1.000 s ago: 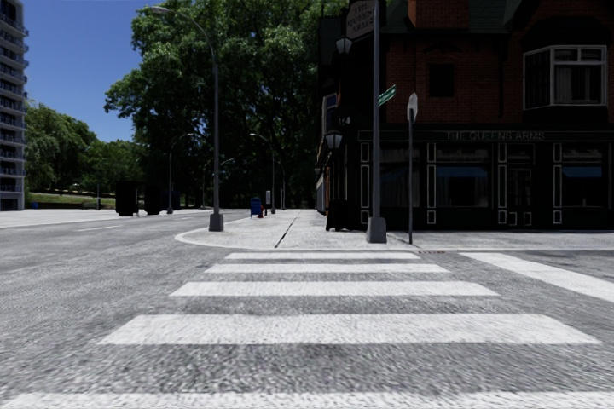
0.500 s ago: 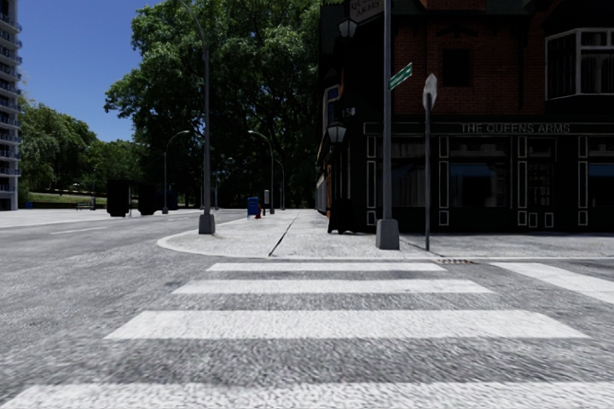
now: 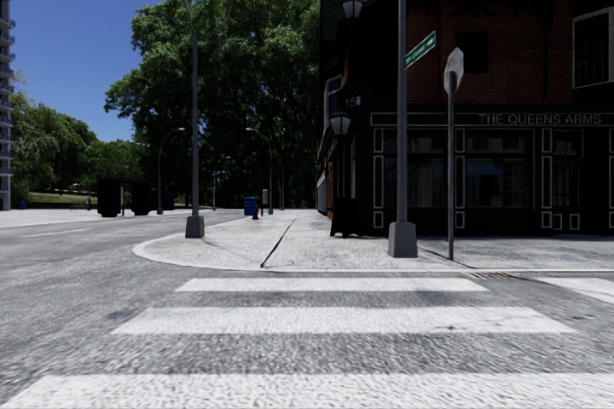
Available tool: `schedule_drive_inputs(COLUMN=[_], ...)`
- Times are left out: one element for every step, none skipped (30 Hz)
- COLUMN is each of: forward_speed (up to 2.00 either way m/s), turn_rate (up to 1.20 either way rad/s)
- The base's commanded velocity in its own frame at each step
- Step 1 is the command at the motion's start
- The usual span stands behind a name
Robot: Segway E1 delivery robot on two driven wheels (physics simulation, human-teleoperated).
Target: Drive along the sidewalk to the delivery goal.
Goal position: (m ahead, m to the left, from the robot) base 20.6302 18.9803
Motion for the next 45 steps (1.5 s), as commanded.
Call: schedule_drive_inputs(forward_speed=[1.82,1.82,1.82,1.82,1.82,1.82,1.82,1.82,1.82,1.82,1.82,1.82,1.82,1.82,1.82,1.82,1.82,1.82,1.82,1.82,1.82,1.82,1.82,1.82,1.82,1.82,1.82,1.82,1.82,1.82,1.82,1.82,1.82,1.82,1.82,1.82,1.82,1.82,1.82,1.82,1.82,1.82,1.82,1.82,1.82], turn_rate=[0.00,0.00,0.00,0.00,0.00,0.00,0.00,0.00,0.00,0.00,0.00,0.00,0.00,0.00,0.00,0.00,0.00,0.00,0.00,0.00,0.00,0.00,0.00,0.00,0.00,0.00,0.00,0.00,0.00,0.00,0.00,0.00,0.00,0.00,0.15,0.55,0.71,0.79,0.80,0.35,0.19,0.04,0.00,0.00,0.00])
